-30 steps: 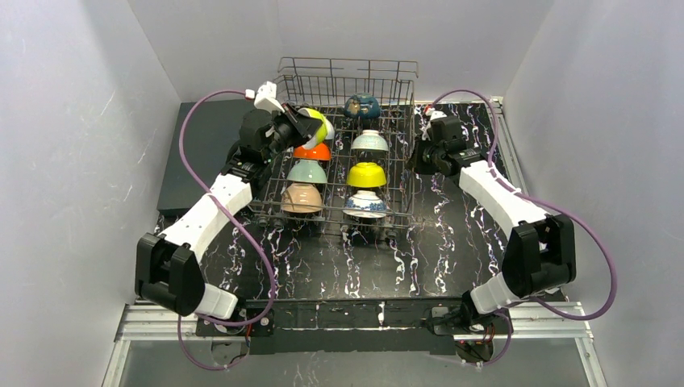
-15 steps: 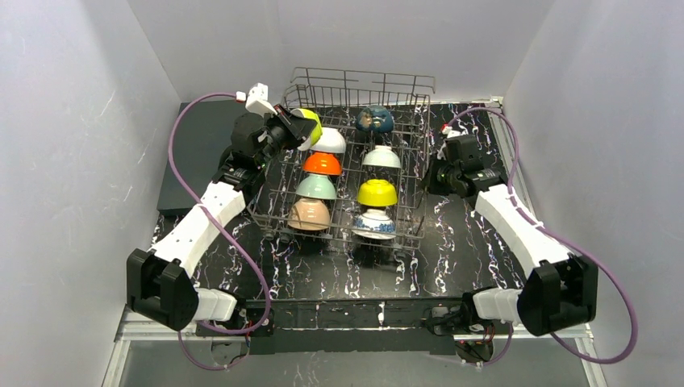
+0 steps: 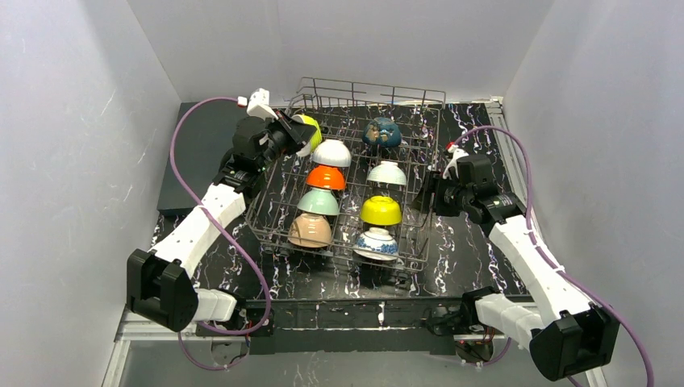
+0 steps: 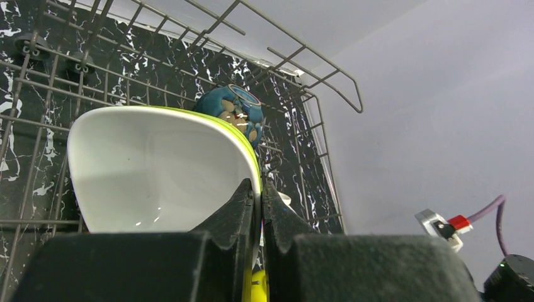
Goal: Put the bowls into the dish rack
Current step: Turn the bowl upside down on the dish rack.
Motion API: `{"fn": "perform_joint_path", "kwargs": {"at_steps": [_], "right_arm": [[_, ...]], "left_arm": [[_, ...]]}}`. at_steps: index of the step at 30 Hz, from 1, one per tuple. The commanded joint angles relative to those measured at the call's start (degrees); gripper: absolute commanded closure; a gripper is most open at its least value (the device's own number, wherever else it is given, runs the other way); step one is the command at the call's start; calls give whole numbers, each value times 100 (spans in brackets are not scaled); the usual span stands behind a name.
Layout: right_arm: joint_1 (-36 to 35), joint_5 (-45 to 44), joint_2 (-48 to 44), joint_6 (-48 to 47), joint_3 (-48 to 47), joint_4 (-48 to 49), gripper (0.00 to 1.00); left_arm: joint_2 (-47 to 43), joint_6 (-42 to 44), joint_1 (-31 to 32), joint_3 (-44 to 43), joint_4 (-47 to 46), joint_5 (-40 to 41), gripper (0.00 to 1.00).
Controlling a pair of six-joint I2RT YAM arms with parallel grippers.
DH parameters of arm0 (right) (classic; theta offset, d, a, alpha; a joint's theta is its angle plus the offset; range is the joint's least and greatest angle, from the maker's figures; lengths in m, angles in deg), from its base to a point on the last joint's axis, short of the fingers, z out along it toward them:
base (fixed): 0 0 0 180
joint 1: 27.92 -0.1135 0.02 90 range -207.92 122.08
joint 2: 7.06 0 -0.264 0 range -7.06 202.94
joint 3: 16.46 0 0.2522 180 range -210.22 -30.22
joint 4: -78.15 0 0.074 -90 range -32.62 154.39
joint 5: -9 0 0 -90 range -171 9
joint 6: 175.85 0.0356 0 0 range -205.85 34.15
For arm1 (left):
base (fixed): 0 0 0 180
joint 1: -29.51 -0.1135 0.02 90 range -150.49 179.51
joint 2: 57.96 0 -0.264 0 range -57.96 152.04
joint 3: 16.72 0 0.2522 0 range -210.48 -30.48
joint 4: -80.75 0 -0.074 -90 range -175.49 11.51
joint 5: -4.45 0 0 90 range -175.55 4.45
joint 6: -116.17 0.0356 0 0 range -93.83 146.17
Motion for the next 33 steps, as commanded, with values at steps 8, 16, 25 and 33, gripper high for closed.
{"fn": "perform_joint_path", "kwargs": {"at_steps": [8, 16, 25, 33], "right_arm": [[-76, -21, 94, -395, -988, 701, 21], [-76, 76, 351, -463, -1115, 1375, 17], [-70, 361, 307, -424, -819, 1643, 17], [-73, 328, 350, -578, -855, 1637, 16]], "left_arm": [[890, 171, 18, -957, -74, -36, 100], [2332, -85, 17, -2142, -97, 276, 100], [3484, 174, 13, -3201, -623, 265, 100], [4044, -68, -101, -3073, -1551, 222, 100]]}}
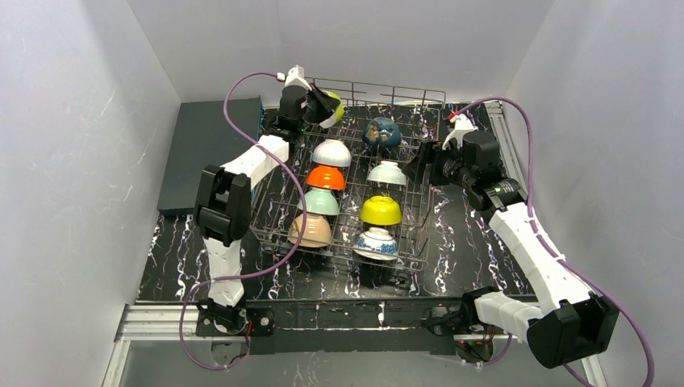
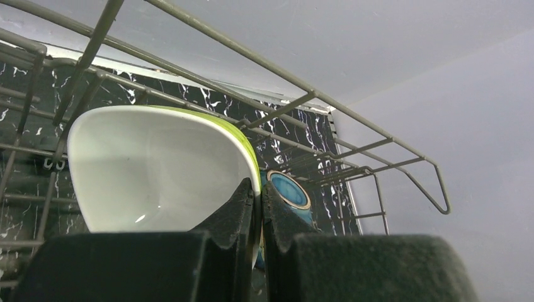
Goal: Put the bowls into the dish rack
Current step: Turn the bowl upside down on the dish rack.
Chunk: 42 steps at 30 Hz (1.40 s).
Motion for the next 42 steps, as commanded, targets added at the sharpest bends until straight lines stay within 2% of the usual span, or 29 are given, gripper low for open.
{"fn": "perform_joint_path", "kwargs": {"at_steps": [1, 10, 16, 32, 35, 42], "right_arm": [[1, 72, -13, -128, -34, 244, 16], [-8, 77, 6, -134, -10, 302, 16], [-4, 104, 45, -133, -23, 288, 15], [-9, 140, -9, -159, -20, 258, 15], [-1, 135, -27, -152, -28, 250, 15], [0, 124, -87, -163, -29, 227, 15]], "left_arm": [[177, -134, -123, -121, -881, -6, 100], [539, -571, -301, 191, -1642, -133, 100], [627, -573, -307, 427, -1656, -171, 100], [-91, -389, -299, 1605, -1460, 44, 99], [-262, -476, -293, 1808, -1326, 149, 93], [-299, -621, -279, 2009, -967, 273, 85]]}}
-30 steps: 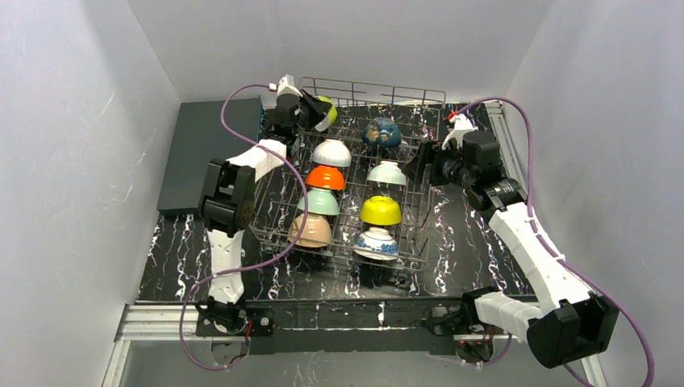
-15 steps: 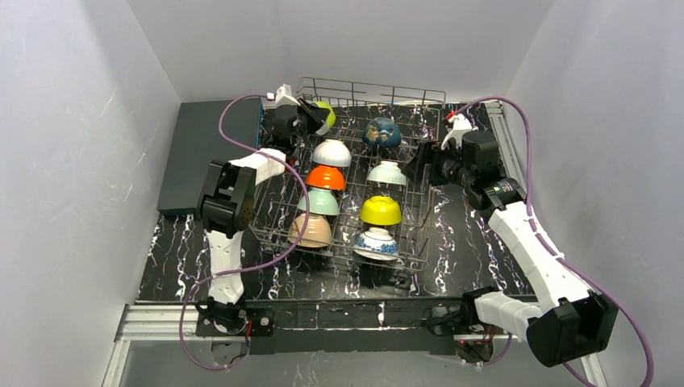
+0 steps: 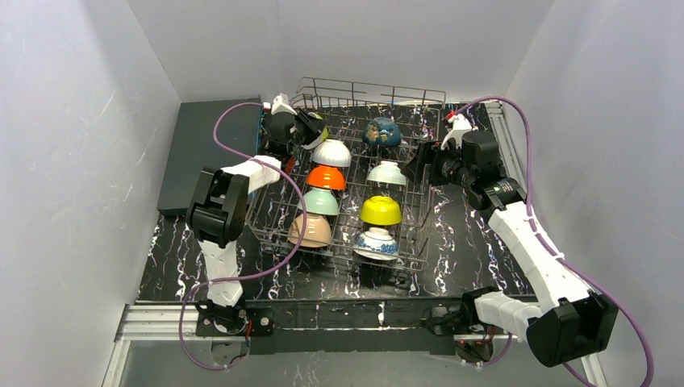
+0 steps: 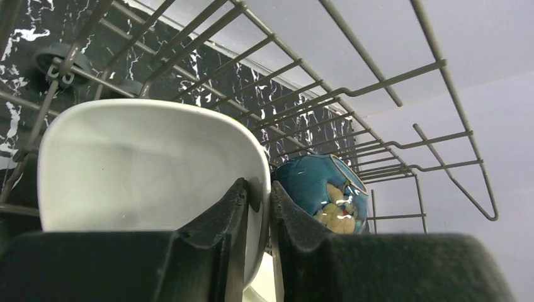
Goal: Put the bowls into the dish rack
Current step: Turn the bowl upside down on the dish rack.
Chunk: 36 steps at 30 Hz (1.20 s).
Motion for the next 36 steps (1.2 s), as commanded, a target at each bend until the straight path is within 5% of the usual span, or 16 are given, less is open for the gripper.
{"fn": "perform_joint_path", "kwargs": {"at_steps": [1, 3, 22, 36], "right_arm": [[-2, 11, -150, -60, -34, 179, 15], [-6, -10, -181, -62, -30, 165, 15], [-3, -82, -183, -168, 28, 133, 15], [3, -65, -213, -226, 78, 79, 15]], "left_arm": [[-192, -33, 30, 223, 652, 199, 92], [-203, 17, 24, 203, 646, 207, 100], [889, 436, 143, -1961, 592, -290, 100], [956, 474, 223, -1233, 309, 14, 100]]}}
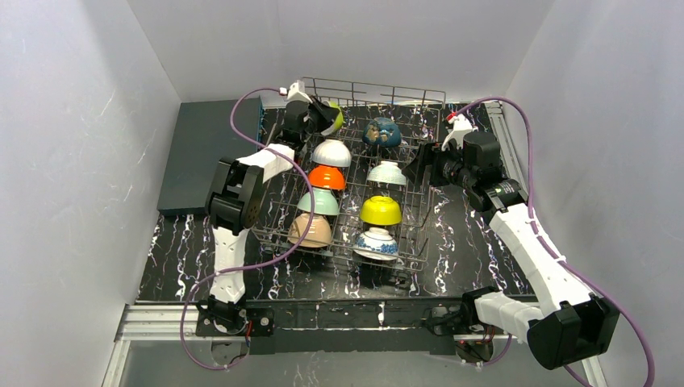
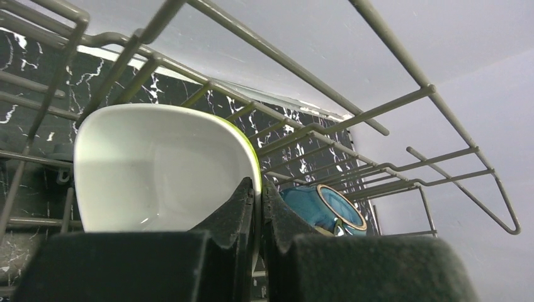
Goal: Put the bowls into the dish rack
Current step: Turn the bowl upside down on the dish rack.
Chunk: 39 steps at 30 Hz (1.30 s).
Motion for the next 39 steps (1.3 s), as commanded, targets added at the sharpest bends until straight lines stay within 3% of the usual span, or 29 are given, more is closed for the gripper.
{"fn": "perform_joint_path", "kwargs": {"at_steps": [1, 5, 21, 29, 37, 39], "right_arm": [[2, -34, -124, -91, 69, 124, 14], [6, -10, -120, -94, 85, 146, 14], [7, 72, -145, -18, 69, 202, 14], [5, 90, -134, 0, 53, 236, 14], [9, 98, -107, 5, 10, 230, 14], [4, 114, -102, 4, -5, 244, 14]], "left_arm": [[-165, -15, 12, 425, 89, 175, 100], [-339, -156, 8, 852, 84, 307, 100], [-1286, -327, 14, 2132, 511, 1114, 72], [-1586, 59, 11, 2086, 932, 1398, 45], [-2062, 786, 9, 1830, 1687, 1720, 12], [-2216, 1057, 13, 1762, 1884, 1835, 8]]}}
